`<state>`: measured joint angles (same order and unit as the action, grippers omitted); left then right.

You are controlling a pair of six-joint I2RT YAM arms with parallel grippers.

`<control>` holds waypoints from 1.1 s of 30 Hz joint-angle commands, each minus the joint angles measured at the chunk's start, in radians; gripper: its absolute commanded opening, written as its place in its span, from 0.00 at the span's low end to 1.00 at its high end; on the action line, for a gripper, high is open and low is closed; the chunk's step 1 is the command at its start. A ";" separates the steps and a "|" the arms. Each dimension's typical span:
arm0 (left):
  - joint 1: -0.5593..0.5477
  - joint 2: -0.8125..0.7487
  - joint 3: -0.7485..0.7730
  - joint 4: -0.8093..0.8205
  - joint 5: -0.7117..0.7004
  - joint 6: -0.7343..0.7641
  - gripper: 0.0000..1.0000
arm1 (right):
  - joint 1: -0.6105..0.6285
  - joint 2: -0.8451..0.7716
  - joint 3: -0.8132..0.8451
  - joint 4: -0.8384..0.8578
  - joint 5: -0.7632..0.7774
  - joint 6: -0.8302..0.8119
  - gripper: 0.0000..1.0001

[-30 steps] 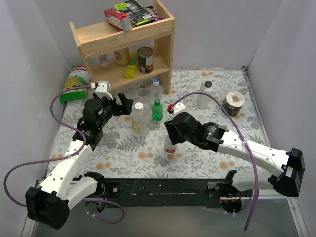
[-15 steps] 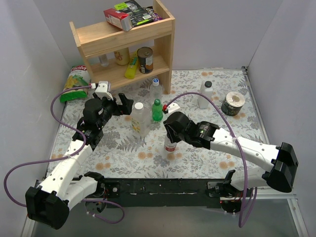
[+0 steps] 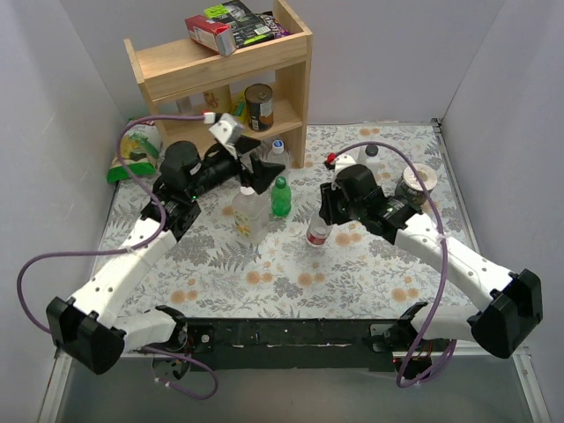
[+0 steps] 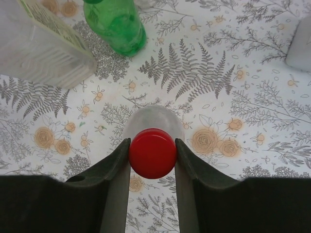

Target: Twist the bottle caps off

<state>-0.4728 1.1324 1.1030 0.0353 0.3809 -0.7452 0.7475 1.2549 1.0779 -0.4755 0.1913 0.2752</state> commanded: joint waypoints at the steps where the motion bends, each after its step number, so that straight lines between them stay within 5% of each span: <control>1: -0.116 0.121 0.066 -0.014 0.462 0.047 0.98 | -0.109 -0.104 0.103 0.023 -0.183 -0.077 0.08; 20: -0.270 0.136 -0.143 0.084 0.219 0.043 0.98 | -0.229 -0.088 0.326 -0.216 -0.659 -0.123 0.01; 27: -0.271 0.144 -0.161 0.109 0.217 0.032 0.98 | -0.234 -0.048 0.384 -0.241 -0.791 -0.134 0.01; 33: -0.270 0.168 -0.158 0.136 0.435 0.003 0.98 | -0.234 -0.035 0.410 -0.241 -0.839 -0.131 0.01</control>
<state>-0.7395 1.3014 0.9432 0.1177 0.6746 -0.7132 0.5171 1.2224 1.4387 -0.7380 -0.5598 0.1501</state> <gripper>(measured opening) 0.982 0.424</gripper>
